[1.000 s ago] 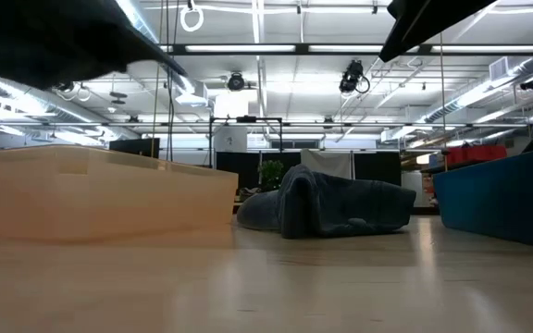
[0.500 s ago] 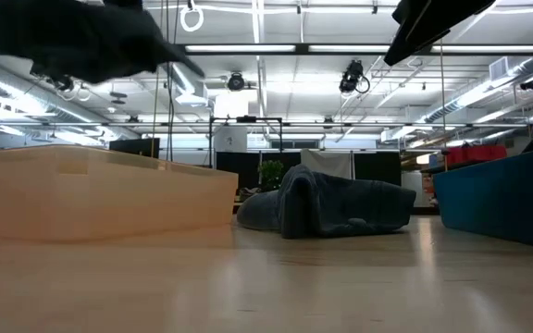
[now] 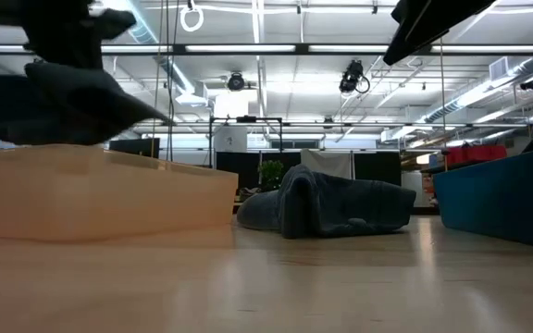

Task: Pick & Place hat
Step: Put the bottom blue cap into the yellow bin

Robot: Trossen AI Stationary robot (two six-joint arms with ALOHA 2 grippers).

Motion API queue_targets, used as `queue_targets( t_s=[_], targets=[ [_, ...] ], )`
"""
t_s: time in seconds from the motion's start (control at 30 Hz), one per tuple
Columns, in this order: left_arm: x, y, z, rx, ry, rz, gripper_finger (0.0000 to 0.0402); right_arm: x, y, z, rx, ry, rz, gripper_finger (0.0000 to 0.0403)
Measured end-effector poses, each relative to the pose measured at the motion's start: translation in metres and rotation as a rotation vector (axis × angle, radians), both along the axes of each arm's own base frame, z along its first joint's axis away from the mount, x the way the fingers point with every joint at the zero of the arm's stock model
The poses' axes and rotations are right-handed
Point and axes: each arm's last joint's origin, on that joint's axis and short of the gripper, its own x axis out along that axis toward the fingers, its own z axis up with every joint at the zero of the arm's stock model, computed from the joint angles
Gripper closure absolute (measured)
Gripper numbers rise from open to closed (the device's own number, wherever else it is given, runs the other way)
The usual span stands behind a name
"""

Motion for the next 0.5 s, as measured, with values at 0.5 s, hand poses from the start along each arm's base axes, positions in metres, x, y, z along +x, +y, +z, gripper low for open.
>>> queue_targets(
  t_s=[0.5],
  targets=[
    [0.013, 0.016, -0.049, -0.040, -0.057, -0.016, 0.0382, 0.000, 0.000, 0.000, 0.003, -0.003, -0.006, 0.0167]
  ],
)
